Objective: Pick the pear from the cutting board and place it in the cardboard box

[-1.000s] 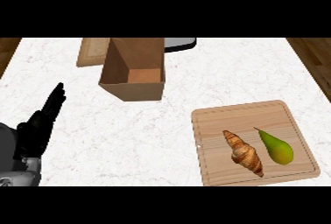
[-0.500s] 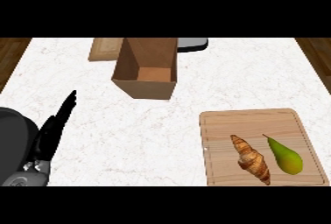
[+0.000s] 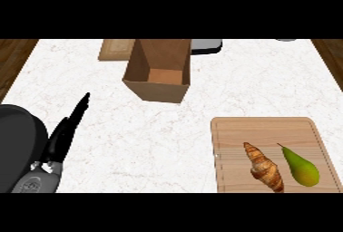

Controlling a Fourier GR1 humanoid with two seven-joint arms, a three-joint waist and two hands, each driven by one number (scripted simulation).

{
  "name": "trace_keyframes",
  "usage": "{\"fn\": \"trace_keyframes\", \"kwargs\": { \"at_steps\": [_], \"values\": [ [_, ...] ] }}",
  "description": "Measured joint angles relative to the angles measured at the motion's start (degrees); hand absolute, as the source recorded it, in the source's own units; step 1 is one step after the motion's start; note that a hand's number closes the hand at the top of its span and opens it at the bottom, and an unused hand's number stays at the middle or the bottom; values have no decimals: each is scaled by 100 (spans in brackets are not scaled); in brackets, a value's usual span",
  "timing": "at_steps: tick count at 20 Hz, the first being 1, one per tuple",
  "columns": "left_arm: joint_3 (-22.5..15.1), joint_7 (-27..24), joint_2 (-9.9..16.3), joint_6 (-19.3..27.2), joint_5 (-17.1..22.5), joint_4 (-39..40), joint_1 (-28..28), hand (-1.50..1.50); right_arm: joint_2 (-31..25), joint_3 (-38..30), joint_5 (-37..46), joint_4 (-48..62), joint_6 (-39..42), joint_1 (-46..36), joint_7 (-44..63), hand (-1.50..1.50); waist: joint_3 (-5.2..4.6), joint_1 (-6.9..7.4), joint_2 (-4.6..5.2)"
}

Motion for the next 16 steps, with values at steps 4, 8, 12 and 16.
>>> {"fn": "trace_keyframes", "kwargs": {
  "at_steps": [4, 8, 12, 16],
  "values": [
    [107, 62, 36, -109, 33, 69, -165, 0, 150, 165, 469, -886, -160, 229, 963, -150, -1, 32, 3],
    [151, -73, -4, -136, -10, 173, -156, 0, 180, 238, 892, -1414, -144, 188, 1930, -150, 0, 65, 3],
    [169, -108, -92, -132, -110, 272, -188, 0, 300, 456, 1357, -1714, -4, -86, 2674, -150, 3, 74, 0],
    [193, -8, -149, -175, -167, 122, -142, 0, 543, 683, 1731, -1843, 207, -343, 3189, -150, 7, 78, -5]
  ]
}}
